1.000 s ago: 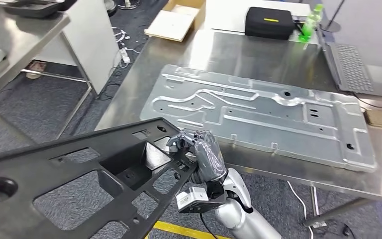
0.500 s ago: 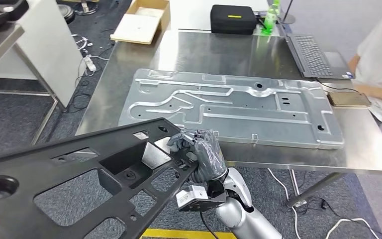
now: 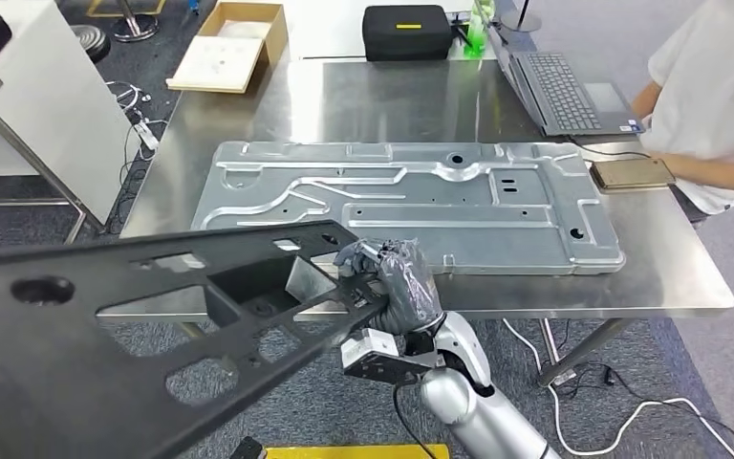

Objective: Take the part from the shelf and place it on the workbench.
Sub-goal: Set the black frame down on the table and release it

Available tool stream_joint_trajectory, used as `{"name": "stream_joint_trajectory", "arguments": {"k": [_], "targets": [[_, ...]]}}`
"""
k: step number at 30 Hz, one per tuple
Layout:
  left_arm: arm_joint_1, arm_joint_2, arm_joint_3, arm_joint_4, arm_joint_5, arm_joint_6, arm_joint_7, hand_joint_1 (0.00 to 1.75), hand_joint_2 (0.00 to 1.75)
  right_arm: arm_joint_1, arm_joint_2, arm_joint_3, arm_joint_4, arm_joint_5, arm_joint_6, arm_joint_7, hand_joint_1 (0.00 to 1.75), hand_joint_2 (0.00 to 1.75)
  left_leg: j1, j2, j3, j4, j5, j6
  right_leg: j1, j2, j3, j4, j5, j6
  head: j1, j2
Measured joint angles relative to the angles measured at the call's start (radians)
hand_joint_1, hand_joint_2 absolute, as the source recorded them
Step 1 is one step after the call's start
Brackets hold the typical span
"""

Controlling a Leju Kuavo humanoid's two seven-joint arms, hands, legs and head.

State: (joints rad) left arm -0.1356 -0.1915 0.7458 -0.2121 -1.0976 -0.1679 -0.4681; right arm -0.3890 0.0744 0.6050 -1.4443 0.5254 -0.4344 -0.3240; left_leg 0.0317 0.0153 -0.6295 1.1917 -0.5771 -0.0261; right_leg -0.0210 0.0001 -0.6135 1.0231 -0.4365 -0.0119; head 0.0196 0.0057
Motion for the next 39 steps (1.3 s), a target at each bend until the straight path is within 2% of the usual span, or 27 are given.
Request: {"name": "stream_joint_trajectory", "arguments": {"k": [1,2,3,5,7,8,12,14,16,17,18,19,21,22,23,25,27,28,29,31,32,33,34,35,37,38,39], "targets": [[0.001,0.000,0.000,0.000,0.000,-0.001,0.001,0.00,1.75,-0.010,-0.007,-0.008,0.012,0.018,0.002,0.014,1.75,1.75,-0.001,-0.003,-0.035,0.061,-0.018,0.001,0.003,0.003,0.001,0.001,-0.001,-0.003,0.000,0.000],[0.003,0.000,0.000,0.000,-0.001,-0.002,0.003,0.00,1.75,-0.021,-0.018,-0.020,0.028,0.037,0.005,0.030,1.75,1.75,-0.002,-0.005,-0.057,0.094,-0.018,0.002,0.005,0.006,0.002,0.002,-0.003,-0.005,0.000,0.000],[0.004,0.000,0.000,0.000,-0.001,-0.003,0.003,0.00,1.75,-0.035,-0.030,-0.035,0.047,0.058,0.008,0.047,1.75,1.75,-0.002,-0.006,-0.063,0.090,0.002,0.004,0.007,0.010,0.002,0.004,-0.004,-0.005,0.000,0.000],[0.004,0.000,0.000,0.000,-0.002,-0.007,0.004,0.00,1.75,-0.068,-0.057,-0.073,0.088,0.096,0.017,0.077,1.75,1.75,-0.002,-0.007,-0.030,-0.011,0.077,0.010,0.008,0.016,0.003,0.011,-0.009,-0.001,0.000,0.000],[0.003,0.000,0.000,0.000,-0.003,-0.013,0.003,0.00,1.75,-0.105,-0.085,-0.114,0.133,0.121,0.026,0.087,1.75,1.75,-0.004,-0.013,0.010,-0.111,0.118,0.017,0.010,0.020,-0.001,0.021,-0.014,0.007,0.000,0.000],[0.003,0.000,0.000,0.000,-0.004,-0.016,0.001,0.00,1.75,-0.126,-0.100,-0.134,0.159,0.134,0.032,0.085,1.75,1.75,-0.006,-0.016,0.019,-0.134,0.122,0.020,0.011,0.021,-0.004,0.024,-0.015,0.013,0.000,0.000],[0.003,-0.001,0.000,0.000,-0.005,-0.021,0.000,0.00,1.75,-0.196,-0.169,-0.201,0.267,0.200,0.040,0.075,1.75,1.75,-0.009,-0.020,0.022,-0.148,0.125,0.041,0.007,0.018,-0.009,0.028,-0.020,0.037,0.000,0.000],[0.002,-0.001,0.000,0.000,-0.003,-0.023,0.001,0.00,1.75,-0.227,-0.198,-0.225,0.312,0.233,0.037,0.074,1.75,1.75,-0.007,-0.018,0.026,-0.155,0.129,0.052,0.005,0.012,-0.041,0.096,-0.060,0.046,0.001,0.000],[0.002,-0.001,0.000,0.000,-0.003,-0.025,0.001,0.00,1.75,-0.251,-0.216,-0.241,0.350,0.258,0.032,0.078,1.75,1.75,-0.009,-0.014,0.026,-0.155,0.128,0.057,0.005,0.009,-0.104,0.221,-0.116,0.052,0.001,0.000],[0.002,-0.001,0.000,0.000,-0.003,-0.027,0.001,0.00,1.75,-0.257,-0.224,-0.246,0.367,0.267,0.030,0.081,1.75,1.75,-0.009,-0.013,0.026,-0.155,0.127,0.058,0.004,0.009,-0.132,0.271,-0.128,0.054,0.001,0.000],[0.003,-0.001,0.000,0.000,-0.003,-0.027,0.001,0.00,1.75,-0.260,-0.231,-0.250,0.382,0.276,0.026,0.084,1.75,1.75,-0.009,-0.013,0.027,-0.155,0.126,0.060,0.004,0.008,-0.145,0.291,-0.123,0.055,0.001,0.000],[0.003,-0.001,0.000,0.000,-0.004,-0.028,0.001,0.00,1.75,-0.264,-0.239,-0.253,0.394,0.291,0.020,0.090,1.75,1.75,-0.010,-0.013,0.029,-0.154,0.125,0.060,0.003,0.007,-0.140,0.272,-0.098,0.054,0.001,0.000],[0.003,-0.001,0.000,0.000,-0.005,-0.028,0.001,0.00,1.75,-0.278,-0.254,-0.257,0.416,0.334,-0.002,0.103,1.75,1.75,-0.010,-0.014,0.032,-0.152,0.120,0.056,0.002,0.002,-0.089,0.152,-0.026,0.050,0.001,0.000],[0.002,-0.001,0.000,0.000,-0.006,-0.029,0.001,0.00,1.75,-0.290,-0.263,-0.258,0.427,0.360,-0.017,0.110,1.75,1.75,-0.012,-0.014,0.032,-0.149,0.117,0.052,0.004,-0.001,-0.061,0.088,-0.001,0.047,0.001,0.000],[0.002,-0.001,0.000,0.000,-0.006,-0.029,0.000,0.00,1.75,-0.302,-0.272,-0.259,0.439,0.383,-0.030,0.116,1.75,1.75,-0.014,-0.014,0.031,-0.149,0.115,0.048,0.007,-0.002,-0.043,0.047,0.010,0.043,0.000,0.000],[0.002,-0.002,0.000,0.000,-0.007,-0.029,-0.001,0.00,1.75,-0.325,-0.296,-0.261,0.470,0.430,-0.050,0.123,1.75,1.75,-0.018,-0.014,0.030,-0.151,0.115,0.039,0.012,-0.002,-0.035,0.025,0.006,0.036,0.000,0.000],[0.002,-0.001,-0.001,0.000,-0.008,-0.029,-0.003,0.00,1.75,-0.342,-0.321,-0.263,0.501,0.469,-0.059,0.124,1.75,1.75,-0.019,-0.014,0.031,-0.149,0.108,0.029,0.007,-0.001,-0.030,0.020,0.007,0.024,0.000,0.000],[0.003,-0.001,-0.001,0.000,-0.008,-0.029,-0.004,0.00,1.75,-0.349,-0.332,-0.263,0.515,0.481,-0.062,0.123,1.75,1.75,-0.019,-0.014,0.025,-0.131,0.094,0.025,0.005,-0.001,-0.027,0.017,0.007,0.016,0.000,0.000],[0.003,-0.001,-0.001,0.000,-0.008,-0.029,-0.006,0.00,1.75,-0.356,-0.341,-0.264,0.529,0.490,-0.065,0.123,1.75,1.75,-0.019,-0.014,0.007,-0.091,0.071,0.023,0.003,-0.002,-0.023,0.013,0.008,0.009,0.000,0.000],[0.005,-0.001,-0.001,0.000,-0.006,-0.029,-0.008,0.00,1.75,-0.364,-0.355,-0.266,0.554,0.501,-0.075,0.124,1.75,1.75,-0.019,-0.014,-0.051,0.034,0.013,0.021,0.007,-0.001,-0.020,0.013,0.005,-0.001,0.000,0.000],[0.006,-0.001,-0.001,0.000,-0.005,-0.030,-0.009,0.00,1.75,-0.366,-0.360,-0.267,0.568,0.506,-0.079,0.125,1.75,1.75,-0.019,-0.014,-0.081,0.093,-0.006,0.021,0.009,0.000,-0.019,0.013,0.004,-0.003,0.000,0.000],[0.008,-0.001,-0.001,0.000,-0.004,-0.030,-0.009,0.00,1.75,-0.365,-0.364,-0.267,0.580,0.509,-0.082,0.126,1.75,1.75,-0.019,-0.014,-0.099,0.124,-0.007,0.022,0.011,0.002,-0.017,0.014,0.002,-0.005,0.000,0.000],[0.009,0.000,-0.001,0.000,-0.004,-0.030,-0.009,0.00,1.75,-0.365,-0.368,-0.267,0.593,0.513,-0.085,0.126,1.31,1.75,-0.020,-0.014,-0.101,0.119,0.010,0.025,0.014,0.005,-0.016,0.016,0.001,-0.006,0.000,0.000],[0.009,0.000,-0.001,0.000,-0.003,-0.030,-0.009,0.00,1.75,-0.365,-0.372,-0.268,0.603,0.515,-0.086,0.126,0.87,1.75,-0.021,-0.015,-0.084,0.076,0.043,0.030,0.016,0.007,-0.014,0.017,-0.001,-0.006,0.000,0.000],[0.008,0.003,0.000,0.000,-0.004,-0.028,-0.010,0.00,1.75,-0.365,-0.377,-0.269,0.616,0.516,-0.091,0.126,0.00,1.75,-0.026,-0.016,-0.027,-0.054,0.110,0.045,0.020,0.011,-0.012,0.020,-0.004,-0.004,0.000,0.000],[0.007,0.004,-0.001,0.000,-0.007,-0.025,-0.010,0.00,1.75,-0.366,-0.380,-0.270,0.622,0.514,-0.094,0.125,0.00,1.75,-0.029,-0.016,-0.004,-0.105,0.127,0.052,0.021,0.012,-0.013,0.021,-0.005,0.000,0.000,0.000],[0.007,0.005,-0.002,0.000,-0.010,-0.021,-0.012,0.00,1.31,-0.366,-0.382,-0.273,0.628,0.512,-0.097,0.124,0.00,1.75,-0.031,-0.016,0.009,-0.133,0.132,0.056,0.021,0.012,-0.014,0.022,-0.006,0.004,0.000,0.000]]}}
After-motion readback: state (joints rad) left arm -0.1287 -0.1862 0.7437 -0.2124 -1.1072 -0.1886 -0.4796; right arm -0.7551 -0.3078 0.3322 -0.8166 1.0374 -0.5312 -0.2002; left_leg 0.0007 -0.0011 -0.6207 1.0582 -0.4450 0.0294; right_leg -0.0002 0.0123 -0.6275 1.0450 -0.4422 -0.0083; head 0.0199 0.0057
